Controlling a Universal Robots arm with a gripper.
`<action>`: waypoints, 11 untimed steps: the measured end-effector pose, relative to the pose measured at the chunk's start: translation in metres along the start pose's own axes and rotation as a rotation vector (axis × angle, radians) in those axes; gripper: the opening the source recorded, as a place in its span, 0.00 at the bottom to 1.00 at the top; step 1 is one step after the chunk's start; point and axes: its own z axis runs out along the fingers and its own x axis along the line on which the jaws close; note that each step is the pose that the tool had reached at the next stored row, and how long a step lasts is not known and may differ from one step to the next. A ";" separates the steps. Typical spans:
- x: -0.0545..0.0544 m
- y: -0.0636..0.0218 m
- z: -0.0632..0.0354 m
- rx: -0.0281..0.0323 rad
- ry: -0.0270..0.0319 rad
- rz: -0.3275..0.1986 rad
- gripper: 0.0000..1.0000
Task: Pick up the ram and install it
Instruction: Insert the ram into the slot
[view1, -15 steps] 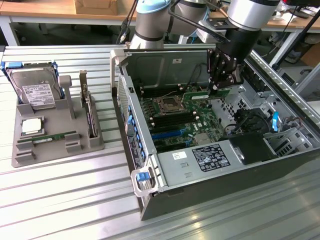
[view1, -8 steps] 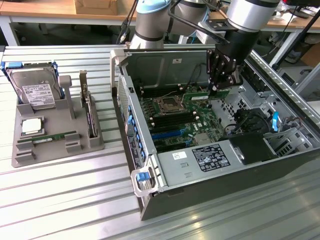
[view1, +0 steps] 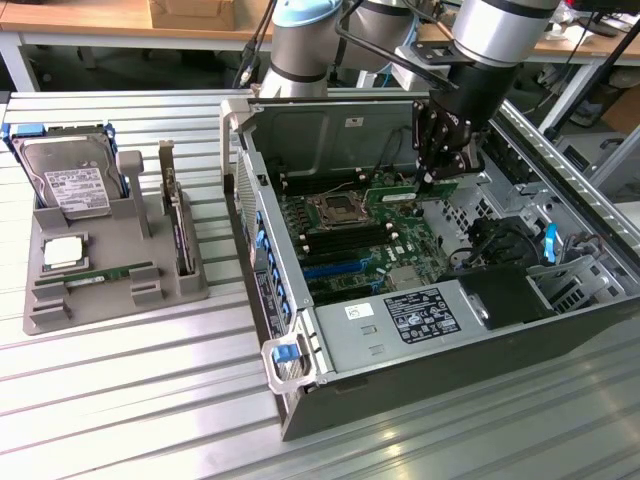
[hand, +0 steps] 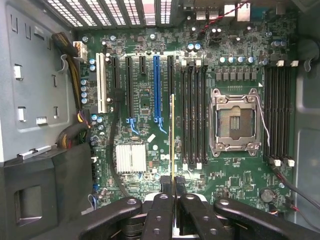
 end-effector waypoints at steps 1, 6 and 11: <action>0.000 0.0000 0.0002 0.0000 0.0001 0.000 0.12; 0.000 0.0000 0.0019 0.0000 0.0000 0.000 0.12; 0.000 0.0000 0.0036 0.0000 0.0000 0.000 0.12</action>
